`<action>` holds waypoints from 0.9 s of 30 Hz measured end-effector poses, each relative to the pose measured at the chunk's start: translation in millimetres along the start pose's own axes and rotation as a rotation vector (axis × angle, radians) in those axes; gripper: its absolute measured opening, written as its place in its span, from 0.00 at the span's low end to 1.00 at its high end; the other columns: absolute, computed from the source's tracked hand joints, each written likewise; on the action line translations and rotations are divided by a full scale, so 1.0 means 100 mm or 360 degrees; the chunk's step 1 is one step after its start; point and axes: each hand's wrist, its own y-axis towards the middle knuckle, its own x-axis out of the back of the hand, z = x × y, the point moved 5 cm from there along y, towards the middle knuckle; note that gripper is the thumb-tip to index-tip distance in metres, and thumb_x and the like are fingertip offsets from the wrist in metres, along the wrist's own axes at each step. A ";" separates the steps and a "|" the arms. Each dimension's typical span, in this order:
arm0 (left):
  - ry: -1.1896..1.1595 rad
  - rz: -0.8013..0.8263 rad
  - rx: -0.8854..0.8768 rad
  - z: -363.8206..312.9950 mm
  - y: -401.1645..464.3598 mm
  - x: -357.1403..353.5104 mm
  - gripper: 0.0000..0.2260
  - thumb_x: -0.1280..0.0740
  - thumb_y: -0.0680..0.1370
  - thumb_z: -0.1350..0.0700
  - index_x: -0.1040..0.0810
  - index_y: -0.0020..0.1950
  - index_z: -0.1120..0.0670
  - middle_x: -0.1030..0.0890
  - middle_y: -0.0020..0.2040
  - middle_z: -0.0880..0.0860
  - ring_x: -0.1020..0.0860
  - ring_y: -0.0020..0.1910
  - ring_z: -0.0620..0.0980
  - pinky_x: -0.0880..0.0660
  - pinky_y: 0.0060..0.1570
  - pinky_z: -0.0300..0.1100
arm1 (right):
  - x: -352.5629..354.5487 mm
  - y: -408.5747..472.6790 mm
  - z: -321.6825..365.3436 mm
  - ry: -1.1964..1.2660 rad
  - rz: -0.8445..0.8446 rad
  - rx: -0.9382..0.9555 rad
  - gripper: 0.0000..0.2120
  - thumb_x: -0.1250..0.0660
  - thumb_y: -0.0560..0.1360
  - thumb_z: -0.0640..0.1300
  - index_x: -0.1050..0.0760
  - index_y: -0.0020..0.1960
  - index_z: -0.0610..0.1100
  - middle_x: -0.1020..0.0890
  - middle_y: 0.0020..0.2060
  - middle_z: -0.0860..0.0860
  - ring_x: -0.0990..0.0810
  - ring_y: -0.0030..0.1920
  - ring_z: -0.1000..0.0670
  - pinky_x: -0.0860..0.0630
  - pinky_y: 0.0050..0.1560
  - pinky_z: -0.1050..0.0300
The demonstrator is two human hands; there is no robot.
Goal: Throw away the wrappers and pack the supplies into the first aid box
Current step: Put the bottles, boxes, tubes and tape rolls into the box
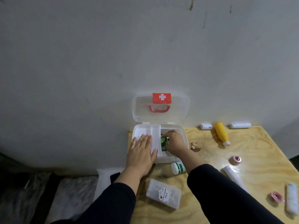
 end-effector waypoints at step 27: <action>0.0065 0.0039 -0.0010 0.02 0.08 -0.04 0.27 0.56 0.83 0.45 0.50 0.79 0.56 0.45 0.80 0.53 0.49 0.79 0.51 0.56 0.78 0.50 | -0.74 -1.80 -0.50 0.0362 -0.0107 0.0010 0.17 0.23 0.66 0.46 0.19 0.53 0.49 0.20 0.59 0.49 0.24 0.58 0.46 0.27 0.59 0.54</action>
